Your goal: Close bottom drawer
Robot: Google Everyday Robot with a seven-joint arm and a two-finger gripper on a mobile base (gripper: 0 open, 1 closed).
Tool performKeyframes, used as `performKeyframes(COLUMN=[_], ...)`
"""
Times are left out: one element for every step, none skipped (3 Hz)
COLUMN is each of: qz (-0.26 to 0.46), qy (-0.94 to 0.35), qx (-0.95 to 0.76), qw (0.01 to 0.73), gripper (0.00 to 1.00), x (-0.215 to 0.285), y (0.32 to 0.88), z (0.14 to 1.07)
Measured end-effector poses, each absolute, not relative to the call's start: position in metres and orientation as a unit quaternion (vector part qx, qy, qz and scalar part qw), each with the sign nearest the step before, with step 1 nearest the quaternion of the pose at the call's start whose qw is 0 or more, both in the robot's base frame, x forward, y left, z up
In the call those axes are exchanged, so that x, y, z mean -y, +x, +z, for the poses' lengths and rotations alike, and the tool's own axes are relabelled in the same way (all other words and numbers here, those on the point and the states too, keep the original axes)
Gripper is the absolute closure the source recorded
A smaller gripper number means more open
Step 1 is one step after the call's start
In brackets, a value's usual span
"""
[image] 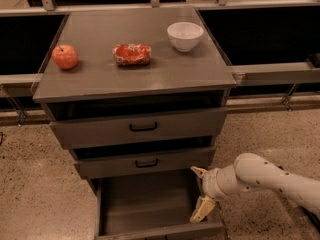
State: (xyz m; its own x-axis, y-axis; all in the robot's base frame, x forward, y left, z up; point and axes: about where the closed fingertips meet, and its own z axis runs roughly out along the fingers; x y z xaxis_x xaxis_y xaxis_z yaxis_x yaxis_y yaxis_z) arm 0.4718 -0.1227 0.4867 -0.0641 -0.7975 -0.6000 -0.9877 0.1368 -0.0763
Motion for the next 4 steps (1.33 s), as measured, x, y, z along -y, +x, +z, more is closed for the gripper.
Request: performKeyframes(qz=[0.194,0.194,0.210,0.220], qy=[-0.652,-0.668,-0.654,-0.633], qx=[-0.686,-0.675,-0.682,-0.682], qw=[0.258,0.247,0.254,0.295], gripper=[0.00,0.00,0.00,0.00], x=[0.128,0.117,0.124,0.136], y=[0.453,0.455,0.461,0.477], z=[0.434,0.428,0.407,0.367])
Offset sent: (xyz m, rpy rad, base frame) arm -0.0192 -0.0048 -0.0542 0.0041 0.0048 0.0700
